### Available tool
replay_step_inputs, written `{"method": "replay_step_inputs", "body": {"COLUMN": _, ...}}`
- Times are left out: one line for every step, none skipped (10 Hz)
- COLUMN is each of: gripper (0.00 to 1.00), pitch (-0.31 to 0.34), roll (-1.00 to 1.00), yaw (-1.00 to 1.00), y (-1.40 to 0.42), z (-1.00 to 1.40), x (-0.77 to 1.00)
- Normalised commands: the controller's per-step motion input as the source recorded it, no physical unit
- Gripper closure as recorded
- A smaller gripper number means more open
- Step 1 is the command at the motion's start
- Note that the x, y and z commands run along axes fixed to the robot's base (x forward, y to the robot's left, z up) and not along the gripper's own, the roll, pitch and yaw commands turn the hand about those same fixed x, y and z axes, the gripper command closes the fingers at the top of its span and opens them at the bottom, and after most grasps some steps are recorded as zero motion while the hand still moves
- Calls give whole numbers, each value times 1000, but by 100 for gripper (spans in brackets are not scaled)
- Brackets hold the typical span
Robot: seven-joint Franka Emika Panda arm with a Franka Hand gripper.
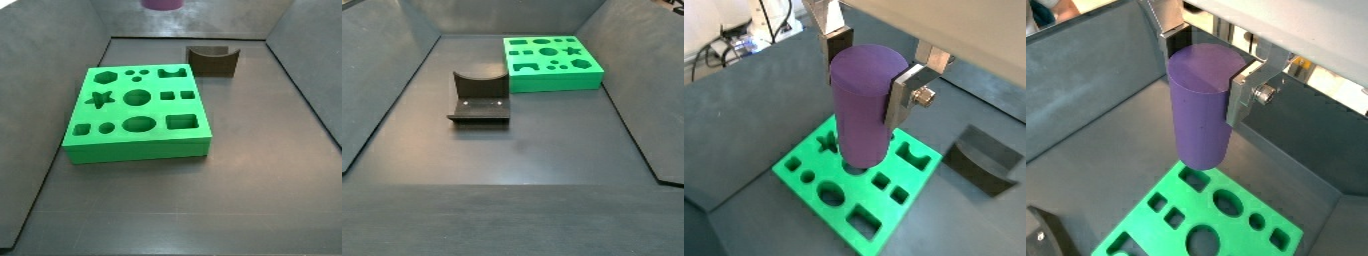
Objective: Insert the round object.
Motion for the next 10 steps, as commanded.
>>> {"method": "replay_step_inputs", "body": {"gripper": 100, "pitch": 0, "roll": 0, "yaw": -54, "y": 394, "z": -1000, "x": -74}}
{"method": "replay_step_inputs", "body": {"gripper": 100, "pitch": 44, "roll": 0, "yaw": -77, "y": 366, "z": -1000, "x": 0}}
{"method": "replay_step_inputs", "body": {"gripper": 100, "pitch": 49, "roll": 0, "yaw": -66, "y": 340, "z": -1000, "x": 0}}
{"method": "replay_step_inputs", "body": {"gripper": 100, "pitch": -66, "roll": -44, "yaw": 0, "y": 314, "z": -874, "x": -389}}
{"method": "replay_step_inputs", "body": {"gripper": 100, "pitch": -100, "roll": -46, "yaw": 0, "y": 291, "z": -711, "x": -417}}
{"method": "replay_step_inputs", "body": {"gripper": 100, "pitch": -67, "roll": 0, "yaw": 0, "y": 220, "z": -640, "x": -346}}
{"method": "replay_step_inputs", "body": {"gripper": 100, "pitch": -87, "roll": 36, "yaw": -17, "y": 166, "z": -597, "x": -286}}
{"method": "replay_step_inputs", "body": {"gripper": 100, "pitch": -99, "roll": 0, "yaw": 0, "y": 14, "z": -794, "x": -77}}
{"method": "replay_step_inputs", "body": {"gripper": 100, "pitch": -61, "roll": -80, "yaw": -6, "y": 0, "z": -814, "x": 0}}
{"method": "replay_step_inputs", "body": {"gripper": 100, "pitch": 0, "roll": 0, "yaw": 0, "y": 0, "z": -591, "x": 0}}
